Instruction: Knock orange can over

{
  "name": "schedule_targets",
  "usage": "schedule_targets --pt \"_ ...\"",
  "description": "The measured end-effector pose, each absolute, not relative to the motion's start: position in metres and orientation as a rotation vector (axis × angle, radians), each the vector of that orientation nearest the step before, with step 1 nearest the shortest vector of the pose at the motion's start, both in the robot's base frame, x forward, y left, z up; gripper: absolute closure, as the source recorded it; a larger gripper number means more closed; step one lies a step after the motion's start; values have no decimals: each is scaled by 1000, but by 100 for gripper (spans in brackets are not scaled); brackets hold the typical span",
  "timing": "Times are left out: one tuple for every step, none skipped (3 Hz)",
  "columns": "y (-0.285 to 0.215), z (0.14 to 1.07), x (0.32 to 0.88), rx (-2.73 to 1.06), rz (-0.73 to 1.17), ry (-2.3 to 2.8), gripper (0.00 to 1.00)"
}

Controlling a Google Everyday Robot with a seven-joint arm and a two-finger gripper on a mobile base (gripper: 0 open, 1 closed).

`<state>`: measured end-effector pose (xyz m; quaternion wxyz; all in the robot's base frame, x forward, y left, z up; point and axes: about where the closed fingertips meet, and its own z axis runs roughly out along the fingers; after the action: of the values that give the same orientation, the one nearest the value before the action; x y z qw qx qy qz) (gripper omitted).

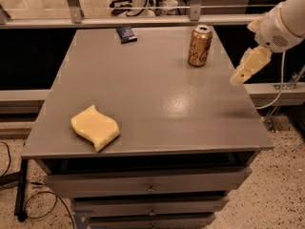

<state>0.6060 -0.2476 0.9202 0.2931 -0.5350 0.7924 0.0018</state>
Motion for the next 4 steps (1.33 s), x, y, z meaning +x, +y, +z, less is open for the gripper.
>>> schedule_targets --pt "-239 901 658 -1269 218 2030 0" --pt "-218 890 693 -1147 433 1919 0" --pt "-189 887 715 -1073 608 1786 0" --pt "-166 886 724 -1033 710 1685 17"
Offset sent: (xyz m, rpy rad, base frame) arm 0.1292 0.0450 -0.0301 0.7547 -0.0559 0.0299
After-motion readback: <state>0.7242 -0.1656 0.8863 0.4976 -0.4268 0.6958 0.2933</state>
